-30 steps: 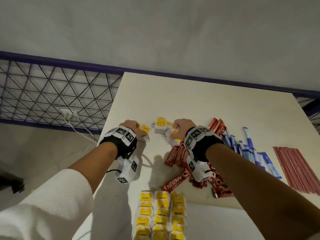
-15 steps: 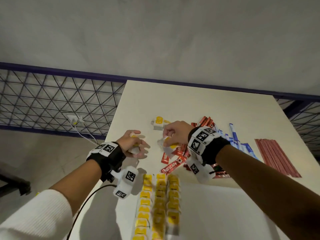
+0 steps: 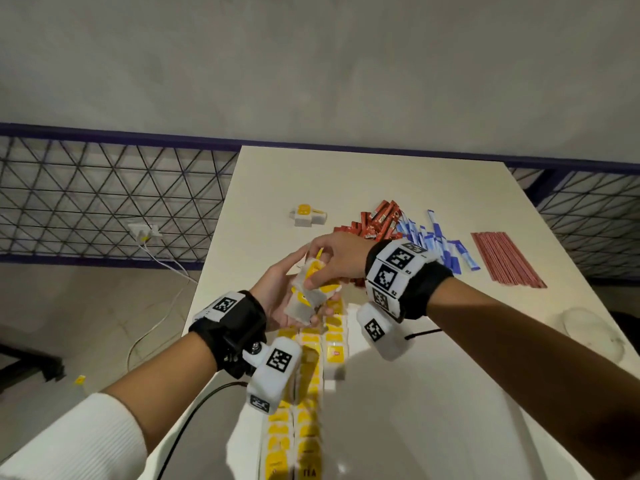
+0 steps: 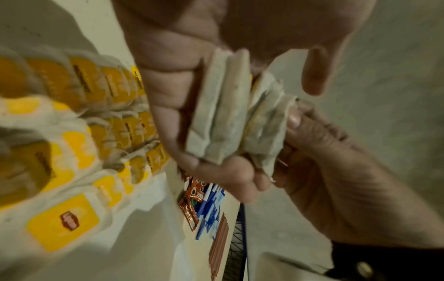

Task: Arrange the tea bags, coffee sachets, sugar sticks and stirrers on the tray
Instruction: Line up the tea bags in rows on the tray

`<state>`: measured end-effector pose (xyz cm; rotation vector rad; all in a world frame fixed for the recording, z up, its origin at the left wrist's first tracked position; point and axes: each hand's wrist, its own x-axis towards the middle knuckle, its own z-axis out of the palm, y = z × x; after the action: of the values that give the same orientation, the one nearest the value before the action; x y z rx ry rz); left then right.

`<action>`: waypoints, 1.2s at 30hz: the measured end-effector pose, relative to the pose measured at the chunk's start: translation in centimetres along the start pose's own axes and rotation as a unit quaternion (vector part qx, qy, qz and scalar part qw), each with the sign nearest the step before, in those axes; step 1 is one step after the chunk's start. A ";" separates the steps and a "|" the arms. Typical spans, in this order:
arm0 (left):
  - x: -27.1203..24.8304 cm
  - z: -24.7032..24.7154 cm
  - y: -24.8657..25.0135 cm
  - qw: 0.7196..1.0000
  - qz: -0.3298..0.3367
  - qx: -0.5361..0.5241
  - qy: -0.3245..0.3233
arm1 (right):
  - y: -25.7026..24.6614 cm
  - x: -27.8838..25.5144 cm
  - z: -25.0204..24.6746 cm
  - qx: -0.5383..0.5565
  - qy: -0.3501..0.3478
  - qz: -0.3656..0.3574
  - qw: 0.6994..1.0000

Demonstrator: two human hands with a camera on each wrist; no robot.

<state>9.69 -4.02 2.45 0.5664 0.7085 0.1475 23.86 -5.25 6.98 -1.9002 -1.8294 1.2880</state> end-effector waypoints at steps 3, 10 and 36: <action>-0.4 0.0 -0.8 1.000 0.017 0.020 0.002 | 0.6 -0.9 0.9 0.033 0.062 0.001 0.998; -0.9 -0.6 -2.6 0.992 0.087 0.045 0.083 | 3.1 -3.1 3.9 0.144 0.099 0.041 0.984; -2.5 -0.7 -6.7 0.976 0.070 0.198 0.066 | 6.3 -9.1 9.9 0.268 0.175 0.069 0.945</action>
<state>6.98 -10.15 -0.18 0.9957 0.8339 0.1772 22.80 -18.68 0.75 -1.8143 -1.0526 1.2272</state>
